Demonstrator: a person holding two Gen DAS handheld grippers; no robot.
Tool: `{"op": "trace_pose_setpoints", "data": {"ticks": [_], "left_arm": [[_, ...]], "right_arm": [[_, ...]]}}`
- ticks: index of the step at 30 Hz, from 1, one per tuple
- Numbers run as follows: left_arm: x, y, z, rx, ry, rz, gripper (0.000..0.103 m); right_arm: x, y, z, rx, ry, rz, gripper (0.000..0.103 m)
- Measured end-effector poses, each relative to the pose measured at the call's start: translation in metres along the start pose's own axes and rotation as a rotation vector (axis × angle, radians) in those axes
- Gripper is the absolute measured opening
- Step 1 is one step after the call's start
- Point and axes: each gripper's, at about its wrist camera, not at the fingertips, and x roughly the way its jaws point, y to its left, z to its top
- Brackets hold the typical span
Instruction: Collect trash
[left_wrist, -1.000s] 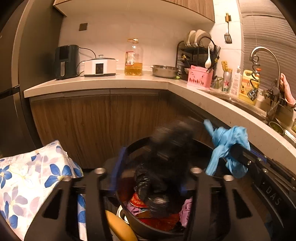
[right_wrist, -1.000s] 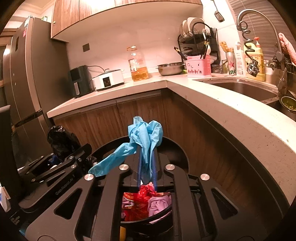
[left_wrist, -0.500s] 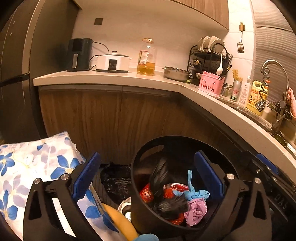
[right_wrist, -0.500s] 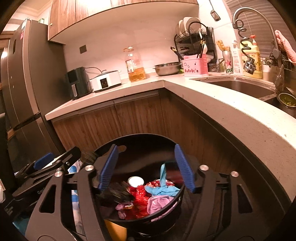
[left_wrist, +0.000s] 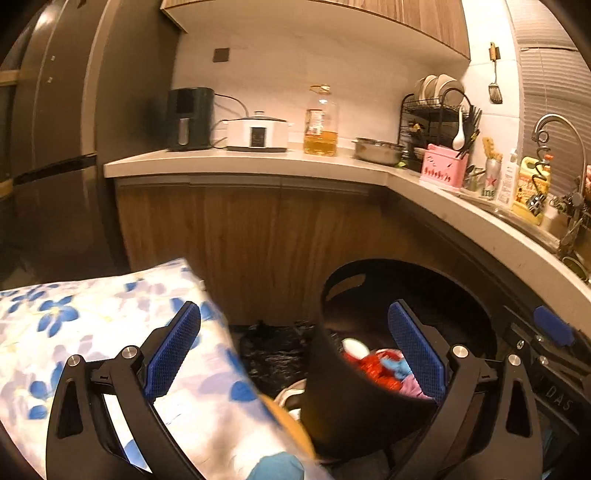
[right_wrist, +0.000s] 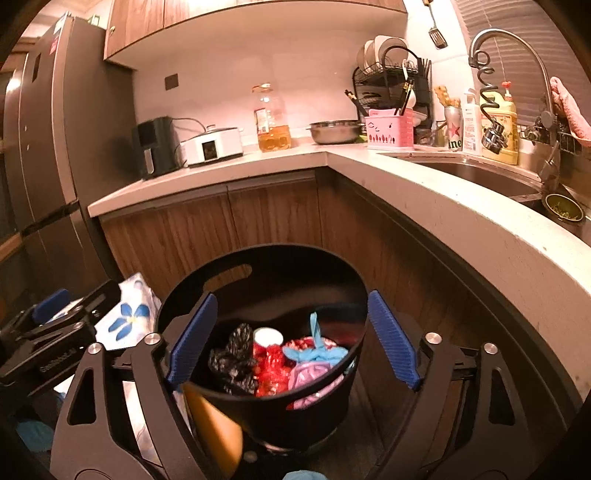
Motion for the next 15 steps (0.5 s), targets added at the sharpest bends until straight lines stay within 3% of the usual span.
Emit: {"op": "trace_pose_setpoints", "data": {"ticks": [3,15], "left_arm": [[-0.018,0.011,-0.007,-0.002,0.004,0.034,0.097],[-0.091,0.044,-0.031,-0.016,-0.001,0.106,0.097]], "right_arm": [[-0.011,0.008,-0.005,-0.009,0.007,-0.008,0.091],[-0.064,0.047,-0.027,-0.083,0.031,-0.001,0.093]]}}
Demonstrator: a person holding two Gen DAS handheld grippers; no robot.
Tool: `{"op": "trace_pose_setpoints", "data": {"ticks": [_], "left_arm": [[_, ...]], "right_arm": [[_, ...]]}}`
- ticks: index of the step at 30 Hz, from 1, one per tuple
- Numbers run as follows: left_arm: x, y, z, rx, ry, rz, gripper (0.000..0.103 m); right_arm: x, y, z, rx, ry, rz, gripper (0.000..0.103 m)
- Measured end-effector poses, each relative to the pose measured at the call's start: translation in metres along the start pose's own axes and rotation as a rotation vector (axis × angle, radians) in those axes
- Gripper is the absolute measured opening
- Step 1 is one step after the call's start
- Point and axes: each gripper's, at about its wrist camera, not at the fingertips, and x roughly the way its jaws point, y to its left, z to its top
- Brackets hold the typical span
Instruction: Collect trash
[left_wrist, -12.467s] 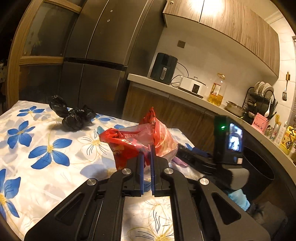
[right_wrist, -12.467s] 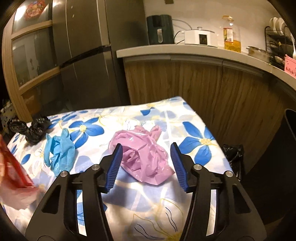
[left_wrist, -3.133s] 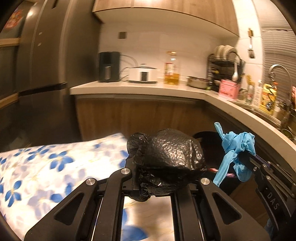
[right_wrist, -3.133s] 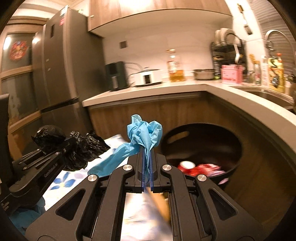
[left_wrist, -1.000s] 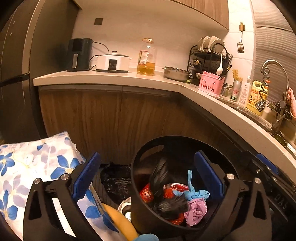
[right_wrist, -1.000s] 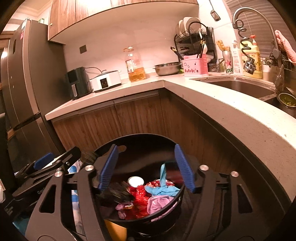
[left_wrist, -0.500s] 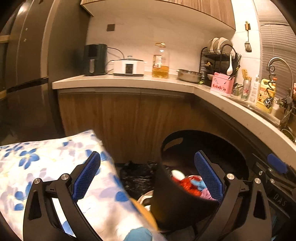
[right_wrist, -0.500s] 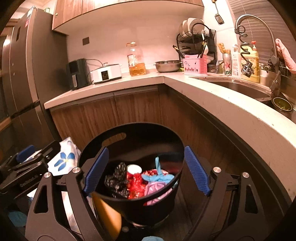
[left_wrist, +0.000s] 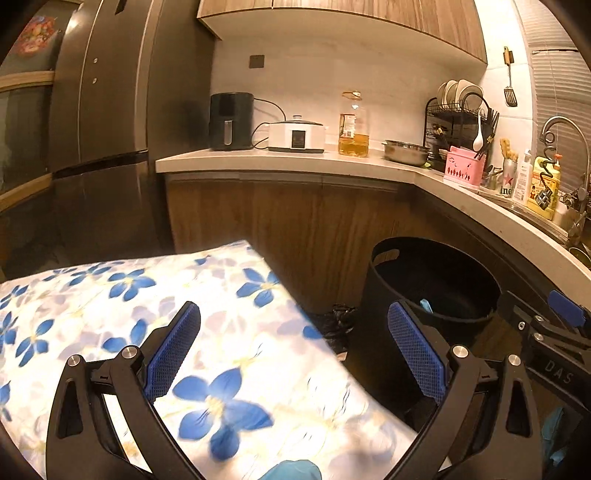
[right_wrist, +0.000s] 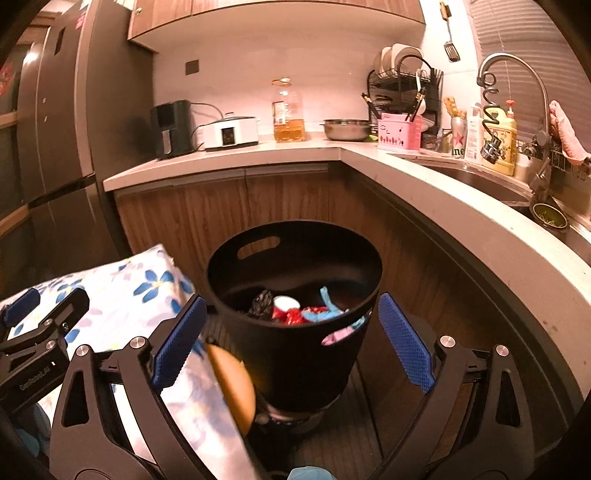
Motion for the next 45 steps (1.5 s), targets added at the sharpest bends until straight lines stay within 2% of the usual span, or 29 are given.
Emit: {"op": "trace_pose_setpoints", "data": {"ticks": [8,16,27,36,45], "left_arm": [[-0.042,0.016,-0.017,0.007,0.000,0.008,0.097],[-0.087,0.026,-0.032,0.005,-0.038,0.020,0.097],[-0.137,0.047,-0.055,-0.011,-0.065,0.035,0.097],[-0.162,0.065,-0.068,-0.031,-0.076,0.056,0.097],[-0.172,0.076,-0.075,-0.041,-0.070,0.079,0.097]], "right_arm": [[-0.042,0.019,-0.017,-0.019,-0.008,-0.001,0.093],[-0.084,0.030,-0.031,-0.026,-0.027,0.009,0.096],[-0.144,0.048,-0.052,-0.060,-0.084,0.037,0.097],[-0.175,0.066,-0.067,-0.092,-0.107,0.067,0.097],[-0.184,0.080,-0.073,-0.116,-0.104,0.086,0.097]]}}
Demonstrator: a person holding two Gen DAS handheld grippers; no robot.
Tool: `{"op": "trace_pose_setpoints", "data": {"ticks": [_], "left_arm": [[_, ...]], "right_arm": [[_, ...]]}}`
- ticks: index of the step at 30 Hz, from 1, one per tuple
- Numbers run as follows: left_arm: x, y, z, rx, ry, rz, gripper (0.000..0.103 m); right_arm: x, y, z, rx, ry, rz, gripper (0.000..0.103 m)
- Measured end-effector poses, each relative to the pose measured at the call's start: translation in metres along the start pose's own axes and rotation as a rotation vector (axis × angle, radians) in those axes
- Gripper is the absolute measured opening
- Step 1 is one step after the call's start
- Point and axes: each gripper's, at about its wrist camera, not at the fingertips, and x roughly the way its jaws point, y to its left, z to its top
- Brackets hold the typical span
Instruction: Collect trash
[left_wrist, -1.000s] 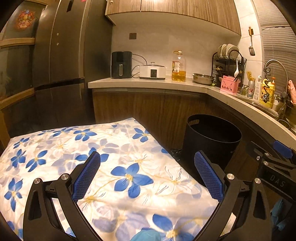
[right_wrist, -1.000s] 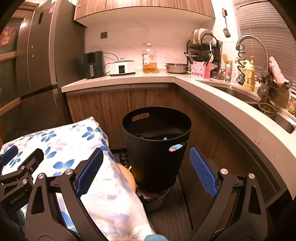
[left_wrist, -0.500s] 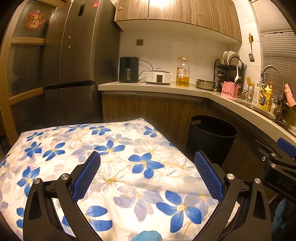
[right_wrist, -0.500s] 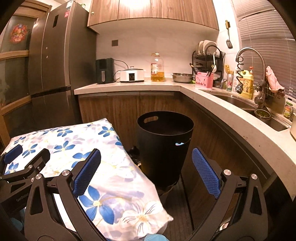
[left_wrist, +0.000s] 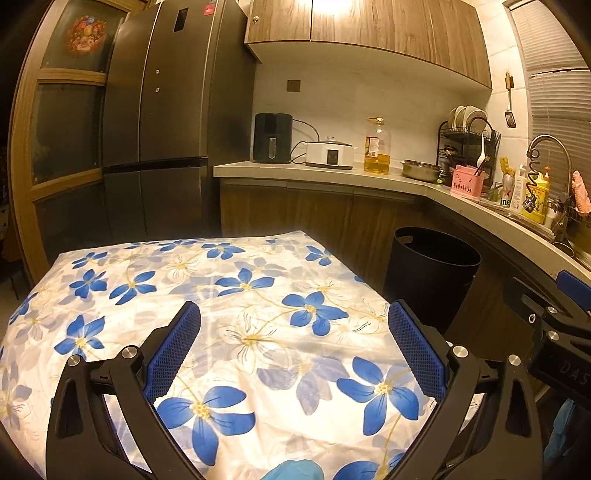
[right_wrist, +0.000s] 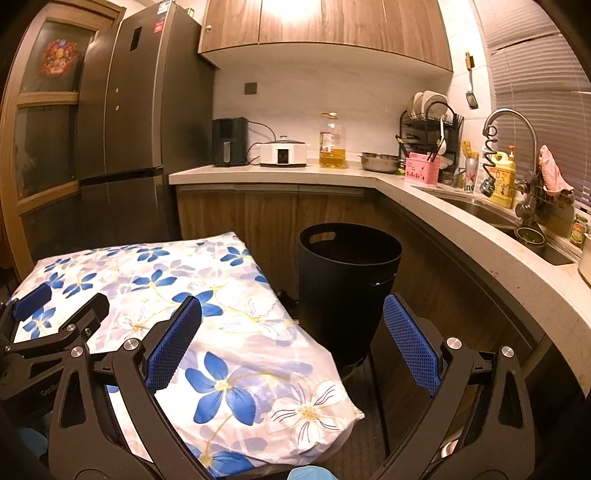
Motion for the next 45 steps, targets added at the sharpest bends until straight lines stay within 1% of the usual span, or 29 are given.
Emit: {"op": "trace_pose_setpoints", "data": {"ticks": [16,45], "left_arm": [[-0.002,0.008,-0.002,-0.008,0.011,0.021,0.097],[-0.002,0.006,-0.001,-0.004,0.009,0.022,0.097]], "right_arm": [[0.002,0.010,-0.001,-0.013,0.011,0.033,0.097],[0.004,0.011,-0.002,-0.007,0.016,0.037,0.097]]}}
